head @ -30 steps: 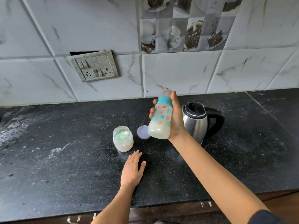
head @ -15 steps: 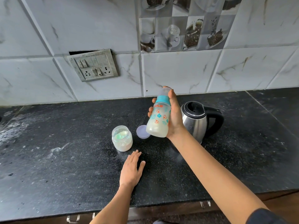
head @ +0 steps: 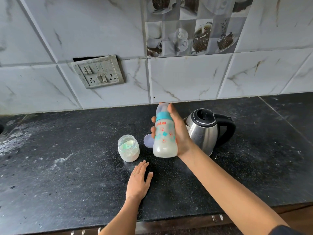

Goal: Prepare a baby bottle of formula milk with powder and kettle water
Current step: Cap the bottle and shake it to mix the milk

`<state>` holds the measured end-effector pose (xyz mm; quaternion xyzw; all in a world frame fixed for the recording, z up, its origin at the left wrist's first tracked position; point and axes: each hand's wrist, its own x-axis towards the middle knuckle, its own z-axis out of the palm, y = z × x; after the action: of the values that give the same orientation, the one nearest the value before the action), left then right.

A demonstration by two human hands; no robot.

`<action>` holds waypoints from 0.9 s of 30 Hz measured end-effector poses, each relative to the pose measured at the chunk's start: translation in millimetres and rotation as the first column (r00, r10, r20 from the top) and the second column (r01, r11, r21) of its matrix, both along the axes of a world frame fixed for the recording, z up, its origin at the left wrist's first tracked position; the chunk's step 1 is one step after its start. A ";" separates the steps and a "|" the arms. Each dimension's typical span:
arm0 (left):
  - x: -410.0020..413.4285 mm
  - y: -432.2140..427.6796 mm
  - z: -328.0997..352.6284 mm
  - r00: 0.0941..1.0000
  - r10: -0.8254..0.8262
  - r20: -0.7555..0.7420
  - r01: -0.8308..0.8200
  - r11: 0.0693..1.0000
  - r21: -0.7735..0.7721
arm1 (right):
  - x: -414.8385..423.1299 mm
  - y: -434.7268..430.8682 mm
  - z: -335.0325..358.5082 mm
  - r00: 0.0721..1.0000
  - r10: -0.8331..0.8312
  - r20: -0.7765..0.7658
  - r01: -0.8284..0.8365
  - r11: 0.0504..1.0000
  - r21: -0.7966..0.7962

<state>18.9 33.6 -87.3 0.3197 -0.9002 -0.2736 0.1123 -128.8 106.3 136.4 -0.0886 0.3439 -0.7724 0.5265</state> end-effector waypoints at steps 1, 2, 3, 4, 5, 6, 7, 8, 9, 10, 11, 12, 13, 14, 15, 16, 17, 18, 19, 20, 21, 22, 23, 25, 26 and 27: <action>-0.5 -0.4 0.2 1.000 0.000 -0.001 0.000 1.000 -0.003 | 0.3 0.1 3.0 1.000 0.000 -0.002 0.000 1.000 -0.003; -0.8 -0.7 0.3 1.000 0.000 -0.001 0.000 1.000 -0.004 | -2.4 -1.4 5.2 0.999 -0.025 0.034 0.026 0.999 -0.032; -0.7 -0.6 0.3 1.000 0.000 0.002 0.000 1.000 -0.001 | -6.4 -3.6 8.2 0.994 -0.064 0.091 0.070 0.995 -0.065; -0.6 0.0 0.3 1.000 0.000 0.005 0.000 1.000 0.002 | -11.3 -5.5 9.4 0.985 -0.107 0.134 0.118 0.990 -0.078; -0.2 0.1 0.1 1.000 0.000 0.005 0.000 1.000 0.004 | -13.7 -6.8 10.5 0.980 -0.129 0.153 0.142 0.987 -0.079; 0.1 0.1 0.0 1.000 0.000 0.002 0.000 1.000 0.004 | -13.4 -7.1 9.4 0.983 -0.116 0.141 0.129 0.988 -0.080; 0.4 -0.2 -0.3 1.000 0.000 0.000 0.000 1.000 0.004 | -10.5 -6.4 7.8 0.991 -0.075 0.114 0.084 0.993 -0.080; 0.2 -0.6 -0.7 1.000 -0.001 -0.001 0.001 1.000 0.005 | -6.6 -5.1 5.5 0.997 -0.028 0.075 0.034 0.997 -0.076; 0.1 -0.9 -1.4 1.000 -0.003 0.002 0.003 1.000 0.004 | -3.1 -3.6 5.9 0.999 -0.001 0.036 0.003 0.997 -0.074; -0.1 -1.2 -1.7 1.000 -0.004 0.003 0.004 1.000 0.003 | -3.1 -3.6 7.3 1.000 -0.007 0.017 0.008 0.997 -0.077; -0.2 -1.3 -1.4 1.000 -0.004 0.004 0.004 1.000 0.003 | -6.2 -4.7 9.3 0.999 -0.037 0.036 0.040 0.995 -0.093; -0.2 -1.4 -1.2 1.000 -0.005 0.004 0.005 1.000 0.005 | -10.6 -6.0 10.4 0.993 -0.085 0.085 0.094 0.990 -0.104; -0.5 -1.4 -1.3 1.000 -0.004 0.003 0.004 1.000 0.008 | -13.1 -6.1 12.6 0.984 -0.117 0.138 0.133 0.985 -0.113; -0.6 -1.2 -1.3 1.000 -0.002 0.003 0.002 1.000 0.010 | -14.6 -5.5 12.4 0.980 -0.120 0.159 0.139 0.984 -0.111; -0.1 -1.2 -1.2 1.000 0.000 0.006 0.000 1.000 0.011 | -13.3 -4.2 11.7 0.986 -0.089 0.142 0.104 0.989 -0.103; 0.0 -1.1 -1.0 1.000 0.002 0.008 -0.002 1.000 0.011 | -10.4 -2.6 8.8 0.995 -0.050 0.087 0.057 0.995 -0.078; -0.1 -1.0 -0.9 1.000 0.003 0.009 -0.003 1.000 0.009 | -6.7 -0.6 8.8 0.999 -0.021 0.030 0.023 0.998 -0.055; -0.3 -1.0 -0.6 1.000 0.003 0.008 -0.003 1.000 0.007 | -5.7 0.2 10.2 1.000 -0.013 -0.004 0.013 0.999 -0.041; -0.3 -1.2 -0.1 1.000 0.003 0.006 -0.003 1.000 0.006 | -7.8 -0.9 12.5 1.000 -0.024 0.004 0.024 0.999 -0.043; -0.5 -1.1 0.1 1.000 0.001 0.005 -0.001 1.000 0.008 | -11.9 -2.1 14.4 0.997 -0.049 0.057 0.053 0.997 -0.058; -0.8 -0.7 0.1 1.000 0.001 0.001 -0.001 1.000 0.011 | -14.8 -2.9 16.0 0.991 -0.072 0.116 0.081 0.994 -0.074; -0.7 -0.2 -0.3 1.000 0.001 -0.002 -0.001 1.000 0.010 | -15.4 -3.0 16.2 0.987 -0.078 0.139 0.089 0.993 -0.078; -0.4 -0.5 -0.5 1.000 0.002 -0.005 -0.002 1.000 0.008 | -13.3 -2.8 14.8 0.990 -0.064 0.129 0.074 0.994 -0.075; -0.2 -1.1 -0.9 1.000 0.001 -0.007 -0.001 1.000 0.006 | -4.3 -0.6 11.3 0.998 -0.016 0.055 0.018 0.999 -0.049; -0.6 -1.5 -1.3 1.000 0.000 -0.006 0.000 1.000 0.005 | -2.2 0.0 12.1 0.999 -0.004 0.035 0.005 0.999 -0.044; -0.6 -1.7 -1.4 1.000 0.000 -0.003 0.000 1.000 0.005 | -3.6 -0.5 14.1 0.999 -0.012 0.040 0.014 0.998 -0.057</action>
<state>18.2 31.9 -88.8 0.3196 -0.8992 -0.2766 0.1130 -132.4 105.7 150.5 -0.0861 0.3117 -0.7871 0.5253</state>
